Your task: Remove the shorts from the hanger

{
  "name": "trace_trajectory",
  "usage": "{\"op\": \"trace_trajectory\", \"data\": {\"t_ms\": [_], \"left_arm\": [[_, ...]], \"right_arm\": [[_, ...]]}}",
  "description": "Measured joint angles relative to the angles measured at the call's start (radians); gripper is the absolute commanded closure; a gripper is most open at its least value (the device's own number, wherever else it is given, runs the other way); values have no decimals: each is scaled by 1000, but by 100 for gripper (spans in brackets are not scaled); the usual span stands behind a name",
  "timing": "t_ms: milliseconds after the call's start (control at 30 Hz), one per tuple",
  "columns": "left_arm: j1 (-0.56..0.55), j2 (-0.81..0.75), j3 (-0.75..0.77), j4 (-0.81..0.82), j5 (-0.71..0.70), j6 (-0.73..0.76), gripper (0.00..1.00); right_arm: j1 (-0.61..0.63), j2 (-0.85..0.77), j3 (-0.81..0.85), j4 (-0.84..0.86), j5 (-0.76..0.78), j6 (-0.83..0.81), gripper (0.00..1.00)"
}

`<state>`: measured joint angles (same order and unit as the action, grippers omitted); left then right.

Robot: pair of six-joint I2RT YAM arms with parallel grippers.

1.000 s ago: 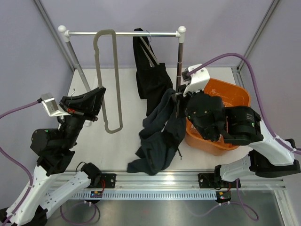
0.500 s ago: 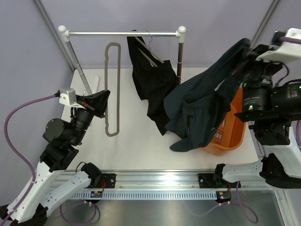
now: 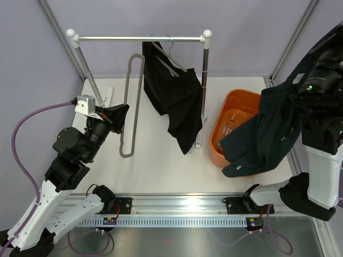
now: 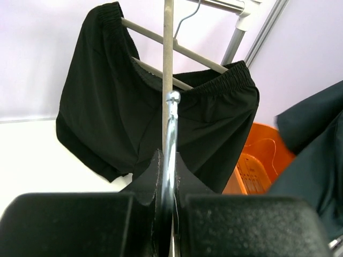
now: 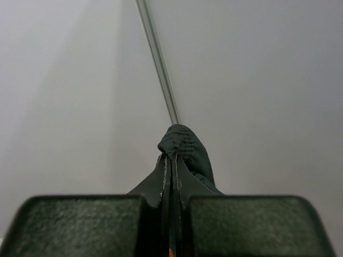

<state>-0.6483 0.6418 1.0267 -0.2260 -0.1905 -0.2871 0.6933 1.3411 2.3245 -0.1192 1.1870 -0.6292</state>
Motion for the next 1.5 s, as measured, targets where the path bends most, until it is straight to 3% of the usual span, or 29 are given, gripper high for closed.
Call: {"op": "trace_trajectory", "data": {"t_ms": [333, 667, 767, 933, 1067, 1300, 1467, 1500], "left_arm": [[0, 2, 14, -50, 4, 19, 100], [0, -2, 9, -73, 3, 26, 100], [0, -6, -1, -73, 3, 27, 100], [0, -5, -6, -76, -2, 27, 100], [0, -4, -6, -86, -21, 27, 100], [0, 29, 29, -148, -92, 27, 100], [0, 34, 41, -174, -130, 29, 100], [0, 35, 44, -181, -135, 30, 100]], "right_arm": [[-278, 222, 111, -407, -216, 346, 100], [-310, 314, 146, -705, -410, 591, 100], [-310, 209, -11, -708, -439, 658, 100], [-310, -102, -463, -683, -475, 785, 100], [-310, -257, -712, -682, -482, 870, 100], [-310, -226, -974, -669, -539, 985, 100], [-310, -213, -1117, -655, -702, 1051, 100], [-310, -213, -1142, -639, -729, 1063, 89]]}}
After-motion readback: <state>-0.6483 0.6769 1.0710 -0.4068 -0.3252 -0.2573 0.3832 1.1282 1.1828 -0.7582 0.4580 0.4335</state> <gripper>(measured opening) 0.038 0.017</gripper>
